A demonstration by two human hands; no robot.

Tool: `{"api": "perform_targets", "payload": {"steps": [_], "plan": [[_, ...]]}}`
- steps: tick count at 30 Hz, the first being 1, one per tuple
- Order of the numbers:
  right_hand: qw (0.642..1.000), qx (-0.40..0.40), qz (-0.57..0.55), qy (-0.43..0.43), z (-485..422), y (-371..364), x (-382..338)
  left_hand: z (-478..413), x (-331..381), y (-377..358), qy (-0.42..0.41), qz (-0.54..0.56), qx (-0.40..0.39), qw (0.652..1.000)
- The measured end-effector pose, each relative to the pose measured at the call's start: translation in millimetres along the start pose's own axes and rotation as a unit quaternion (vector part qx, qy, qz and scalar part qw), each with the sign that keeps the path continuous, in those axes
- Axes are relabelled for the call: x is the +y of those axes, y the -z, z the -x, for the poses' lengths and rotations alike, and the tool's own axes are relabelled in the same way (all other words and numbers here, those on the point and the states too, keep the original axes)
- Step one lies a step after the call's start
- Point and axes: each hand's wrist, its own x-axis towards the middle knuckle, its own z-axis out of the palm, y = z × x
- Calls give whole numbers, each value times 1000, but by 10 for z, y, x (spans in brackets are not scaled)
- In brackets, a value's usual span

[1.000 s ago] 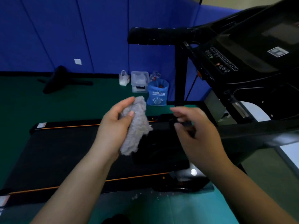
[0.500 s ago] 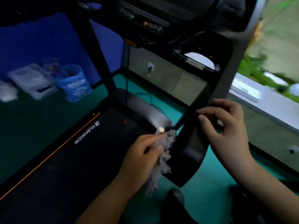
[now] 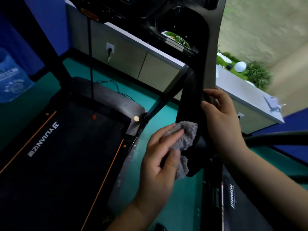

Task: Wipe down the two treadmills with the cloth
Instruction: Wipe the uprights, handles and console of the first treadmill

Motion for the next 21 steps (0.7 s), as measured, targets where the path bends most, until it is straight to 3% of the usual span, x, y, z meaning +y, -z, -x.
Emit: {"api": "perform_targets", "payload": {"steps": [3, 8, 13, 17, 21], "plan": [[1000, 17, 4, -9, 25, -33, -7, -208, -91, -80, 16, 40, -33, 999], [999, 31, 10, -9, 3, -58, -4, -761, -461, -169, 126, 47, -56, 989], [999, 27, -20, -21, 17, -49, 27, -740, -350, 38, 258, 129, 46, 956], [999, 23, -24, -31, 27, -61, -17, -370, -129, 19, 143, 103, -27, 984], [999, 28, -18, -30, 51, -67, -43, -574, -244, -178, 128, 93, -28, 987]]}}
